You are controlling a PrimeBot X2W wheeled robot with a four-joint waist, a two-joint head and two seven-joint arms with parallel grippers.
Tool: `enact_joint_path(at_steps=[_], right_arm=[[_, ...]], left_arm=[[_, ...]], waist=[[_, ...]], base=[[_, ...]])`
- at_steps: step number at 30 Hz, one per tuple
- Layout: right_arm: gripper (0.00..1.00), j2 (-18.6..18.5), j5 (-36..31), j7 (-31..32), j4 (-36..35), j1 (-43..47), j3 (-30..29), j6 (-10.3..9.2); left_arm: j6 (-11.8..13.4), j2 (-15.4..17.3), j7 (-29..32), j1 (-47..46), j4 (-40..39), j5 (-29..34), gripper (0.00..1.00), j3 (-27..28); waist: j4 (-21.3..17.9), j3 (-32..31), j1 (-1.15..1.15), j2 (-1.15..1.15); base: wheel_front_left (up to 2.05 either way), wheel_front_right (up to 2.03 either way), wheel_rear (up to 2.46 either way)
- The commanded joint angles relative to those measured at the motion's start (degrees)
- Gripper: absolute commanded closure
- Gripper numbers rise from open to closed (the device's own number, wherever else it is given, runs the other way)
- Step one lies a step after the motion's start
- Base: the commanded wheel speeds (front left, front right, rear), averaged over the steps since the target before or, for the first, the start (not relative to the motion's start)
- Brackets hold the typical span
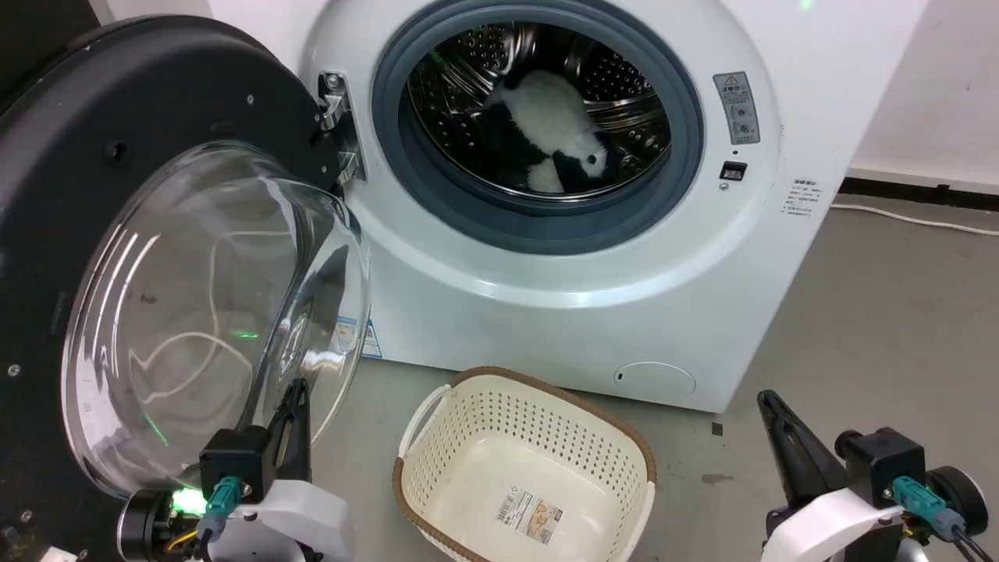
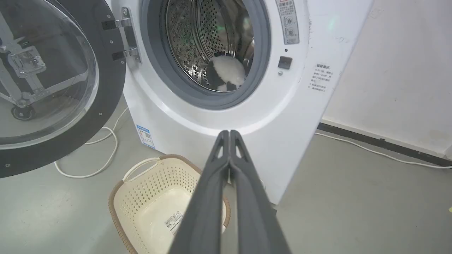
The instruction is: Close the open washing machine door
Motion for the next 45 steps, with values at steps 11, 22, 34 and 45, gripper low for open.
enact_joint_path(at_steps=[11, 22, 34, 45], right_arm=[[1.0, 0.01, -0.43, 0.08, -0.26, -0.67, -0.02, 0.05], [1.0, 0.01, -0.43, 0.08, -0.26, -0.67, -0.02, 0.05], [1.0, 0.01, -0.43, 0.08, -0.26, -0.67, -0.02, 0.05], [1.0, 0.01, -0.43, 0.08, -0.26, -0.67, -0.02, 0.05]], left_arm=[[-0.25, 0.0, 0.01, 0.8, -0.23, 0.16, 1.0, 0.07], [-0.25, 0.0, 0.01, 0.8, -0.23, 0.16, 1.0, 0.07], [-0.25, 0.0, 0.01, 0.8, -0.23, 0.16, 1.0, 0.07], [-0.25, 0.0, 0.01, 0.8, -0.23, 0.16, 1.0, 0.07]], waist=[[0.0, 0.0, 0.0, 0.0], [0.0, 0.0, 0.0, 0.0], [0.0, 0.0, 0.0, 0.0], [0.0, 0.0, 0.0, 0.0]], base=[[0.0, 0.0, 0.0], [0.0, 0.0, 0.0], [0.0, 0.0, 0.0], [0.0, 0.0, 0.0]])
